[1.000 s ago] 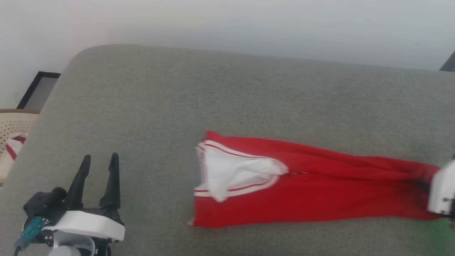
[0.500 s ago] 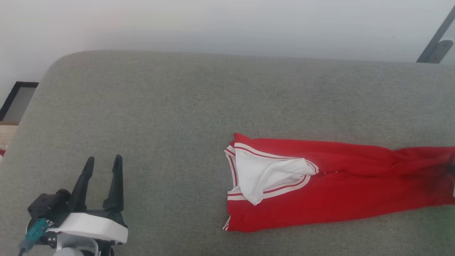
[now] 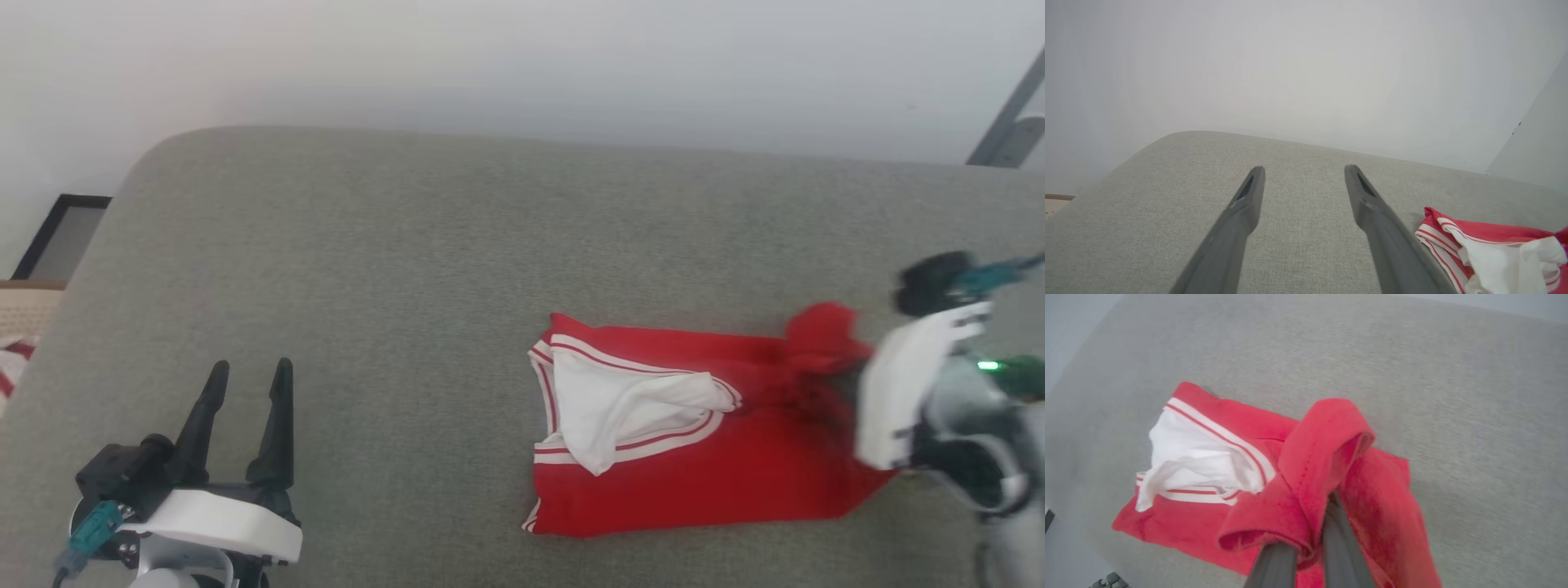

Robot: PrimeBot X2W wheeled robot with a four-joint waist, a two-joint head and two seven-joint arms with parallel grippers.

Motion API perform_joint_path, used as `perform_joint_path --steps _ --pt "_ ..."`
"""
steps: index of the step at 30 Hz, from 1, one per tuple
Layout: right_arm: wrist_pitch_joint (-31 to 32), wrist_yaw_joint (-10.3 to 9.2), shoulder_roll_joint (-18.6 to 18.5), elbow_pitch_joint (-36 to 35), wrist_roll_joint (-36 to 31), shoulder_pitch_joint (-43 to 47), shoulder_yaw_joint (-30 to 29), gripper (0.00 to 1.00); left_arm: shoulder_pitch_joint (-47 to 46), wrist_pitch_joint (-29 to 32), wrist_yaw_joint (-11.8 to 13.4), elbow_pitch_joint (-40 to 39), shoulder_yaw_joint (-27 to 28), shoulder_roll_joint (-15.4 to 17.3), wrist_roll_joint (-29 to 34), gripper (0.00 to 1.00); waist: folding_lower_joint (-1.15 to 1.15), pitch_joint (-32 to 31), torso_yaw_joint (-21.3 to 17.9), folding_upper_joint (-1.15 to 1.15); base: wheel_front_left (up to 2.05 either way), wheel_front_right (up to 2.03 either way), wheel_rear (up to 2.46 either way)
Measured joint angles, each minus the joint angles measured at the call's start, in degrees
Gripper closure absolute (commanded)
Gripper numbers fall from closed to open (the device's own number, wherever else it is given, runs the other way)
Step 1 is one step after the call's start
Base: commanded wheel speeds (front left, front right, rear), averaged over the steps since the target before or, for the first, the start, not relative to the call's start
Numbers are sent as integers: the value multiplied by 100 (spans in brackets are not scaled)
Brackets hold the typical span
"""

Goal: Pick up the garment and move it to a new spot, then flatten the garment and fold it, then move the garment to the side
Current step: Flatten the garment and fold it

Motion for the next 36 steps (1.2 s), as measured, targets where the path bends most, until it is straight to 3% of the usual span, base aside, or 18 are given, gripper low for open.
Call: perform_joint_path --steps 6,9,20,21,24,25,26,30,36 --pt "141 0 557 -113 -49 -210 736 100 -57 1 0 19 -183 7 -9 0 0 -27 268 0 0 0 0" --pt "102 0 649 -25 -133 -292 932 100 -122 1 0 35 -259 5 -9 0 0 -29 357 0 0 0 0" --pt "-435 0 1089 1300 -570 -737 1762 100 -339 0 0 151 -510 -35 -70 0 0 -38 742 0 0 0 0" --pt "-503 0 1120 1437 -616 -769 1817 93 -342 0 0 157 -512 -36 -92 0 0 -48 748 0 0 0 0" --pt "-662 0 1171 1720 -616 -876 1972 55 -342 0 0 164 -494 -30 -101 0 0 -83 743 0 0 0 0" --pt "-700 0 1193 1796 -580 -908 2033 11 -339 0 0 167 -474 -29 -101 0 0 -95 732 0 0 0 0" --pt "-710 0 1214 1827 -538 -934 2093 0 -338 1 0 167 -456 -23 -101 0 0 -111 718 0 0 0 0" --pt "-803 0 1252 1861 -364 -1011 2207 0 -305 0 0 144 -399 4 -101 0 0 -157 654 0 0 0 0" --pt "-1033 0 1025 1572 -147 -1106 2443 0 -208 0 0 92 -303 60 -110 0 0 -252 458 0 0 0 0"
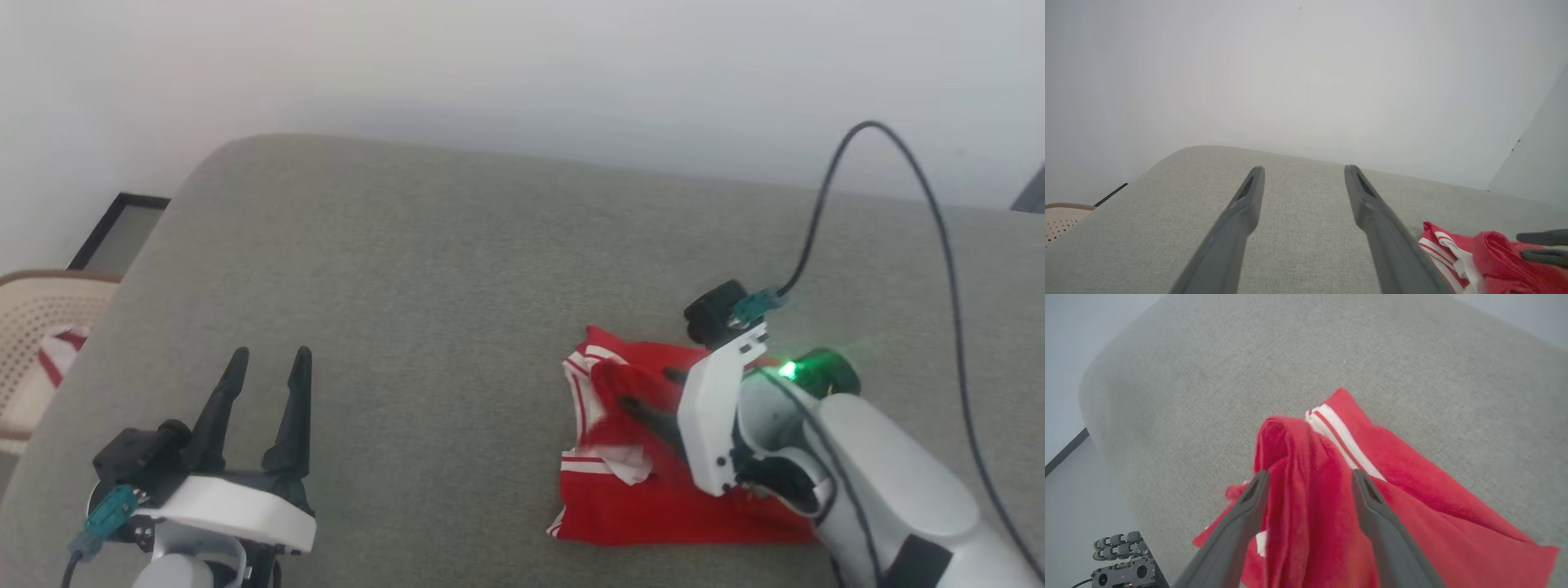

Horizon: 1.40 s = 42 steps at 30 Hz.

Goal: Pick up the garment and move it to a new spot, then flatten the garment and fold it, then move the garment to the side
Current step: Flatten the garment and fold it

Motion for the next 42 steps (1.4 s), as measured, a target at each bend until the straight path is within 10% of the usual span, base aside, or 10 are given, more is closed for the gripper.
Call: perform_joint_path --steps 21,42 --pt "-2156 -1 -835 -706 -592 769 -1358 0 434 0 0 -168 310 175 29 0 0 -296 -1050 0 0 0 0" --pt "-3516 -1 -342 -815 -1507 2258 -3015 0 821 0 0 -327 660 210 71 0 0 -394 -1554 0 0 0 0"
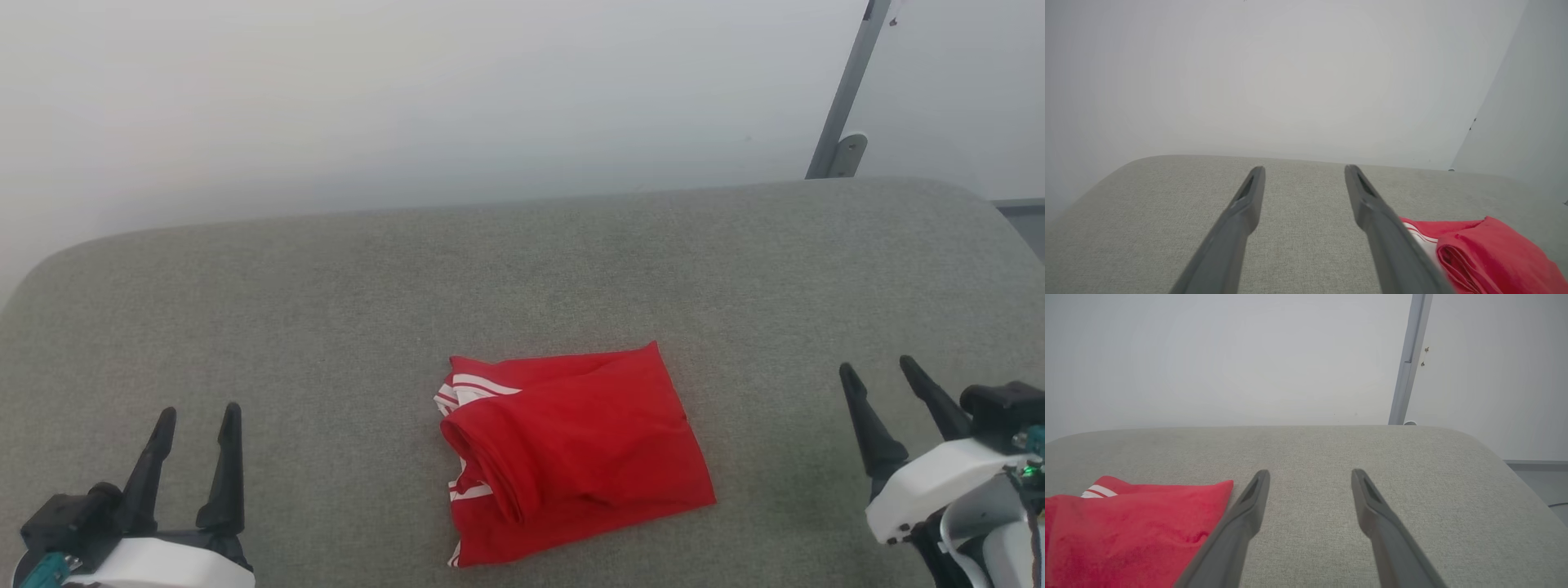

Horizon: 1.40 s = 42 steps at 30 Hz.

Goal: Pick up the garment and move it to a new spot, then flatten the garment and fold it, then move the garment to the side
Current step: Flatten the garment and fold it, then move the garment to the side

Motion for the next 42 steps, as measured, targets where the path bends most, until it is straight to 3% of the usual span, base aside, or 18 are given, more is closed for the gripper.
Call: perform_joint_path --steps 27,42 --pt "-71 0 243 -104 -146 267 -24 0 79 0 0 -31 -74 -37 41 0 0 1 193 0 0 0 0" --pt "1305 0 69 246 392 -171 757 0 -23 0 0 5 -382 -65 40 0 0 220 832 0 0 0 0"
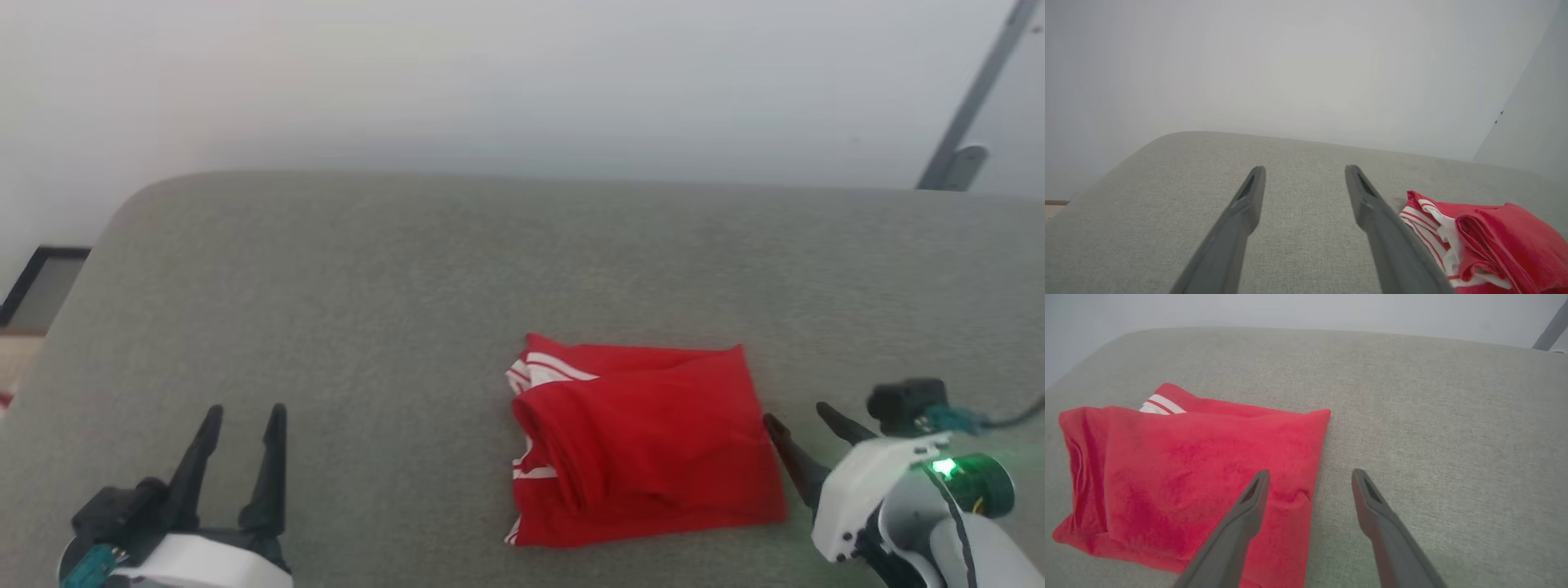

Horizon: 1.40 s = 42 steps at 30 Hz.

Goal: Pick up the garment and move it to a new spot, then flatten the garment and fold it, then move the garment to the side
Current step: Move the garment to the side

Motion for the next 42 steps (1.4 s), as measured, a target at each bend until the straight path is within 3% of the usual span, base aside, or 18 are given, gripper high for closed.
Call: perform_joint_path --steps 13,23,24,25,35,42 --pt "1646 0 -131 827 172 -769 202 0 -370 0 0 115 -315 -135 -3 0 0 489 674 0 0 0 0" --pt "2872 5 -104 1255 199 -1346 194 0 -480 0 0 156 -352 -200 -8 0 0 774 884 0 0 0 0" --pt "2926 7 -98 1271 186 -1383 187 58 -488 0 0 160 -352 -207 -8 0 0 791 888 0 0 0 0" --pt "2932 7 -89 1285 158 -1413 174 100 -504 0 0 166 -356 -211 -8 0 0 806 890 0 0 0 0" --pt "2898 11 62 1216 -7 -1568 31 100 -655 1 -1 198 -411 -185 -2 0 0 841 726 0 0 0 0" --pt "2993 11 -263 894 -101 -1596 -314 100 -898 0 0 158 -505 -101 -2 0 0 920 432 0 0 0 0"
